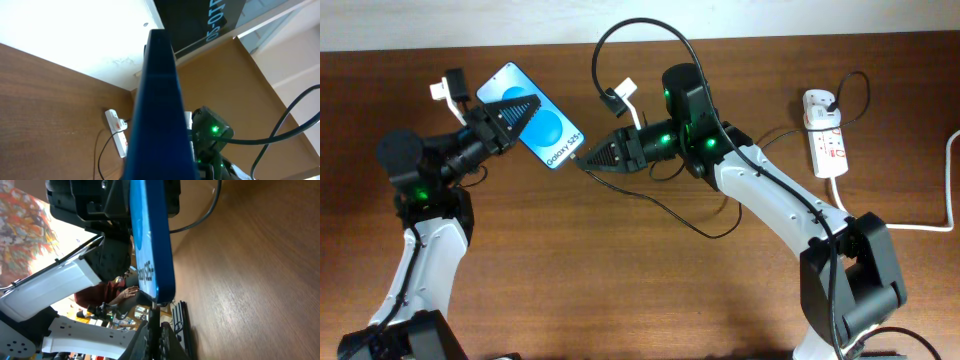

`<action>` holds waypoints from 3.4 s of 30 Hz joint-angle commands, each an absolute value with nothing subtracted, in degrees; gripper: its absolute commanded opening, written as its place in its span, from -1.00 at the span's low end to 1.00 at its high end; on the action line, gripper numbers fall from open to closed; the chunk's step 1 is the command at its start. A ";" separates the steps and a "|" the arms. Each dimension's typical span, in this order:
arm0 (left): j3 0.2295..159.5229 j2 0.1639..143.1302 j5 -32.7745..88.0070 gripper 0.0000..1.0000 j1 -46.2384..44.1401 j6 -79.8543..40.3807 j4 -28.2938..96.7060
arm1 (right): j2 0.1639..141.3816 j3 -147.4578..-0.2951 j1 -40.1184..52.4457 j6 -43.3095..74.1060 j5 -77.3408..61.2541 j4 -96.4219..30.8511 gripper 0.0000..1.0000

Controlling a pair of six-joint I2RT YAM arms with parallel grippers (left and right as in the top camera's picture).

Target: Plug charger to phone and switch on socket

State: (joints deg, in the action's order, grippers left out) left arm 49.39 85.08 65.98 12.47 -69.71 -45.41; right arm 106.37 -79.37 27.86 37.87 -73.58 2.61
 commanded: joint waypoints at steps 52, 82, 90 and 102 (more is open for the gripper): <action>50.24 84.71 71.18 -1.00 18.52 -72.44 -37.23 | 106.89 -79.81 29.63 36.93 -80.29 -0.69 -0.91; 50.24 84.71 71.24 -1.00 17.23 -72.42 -37.21 | 107.20 -79.81 32.03 45.12 -71.31 5.93 -0.92; 50.24 84.71 71.24 -1.00 17.23 -72.42 -37.23 | 107.20 -79.81 31.77 47.07 -71.66 5.74 -0.91; 50.24 84.71 71.46 -1.00 17.23 -72.42 -37.23 | 107.20 -79.81 31.75 47.48 -69.76 4.75 -0.91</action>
State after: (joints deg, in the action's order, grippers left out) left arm 49.58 85.12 70.48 17.28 -72.51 -36.82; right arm 107.00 -79.29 31.70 47.62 -70.85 4.58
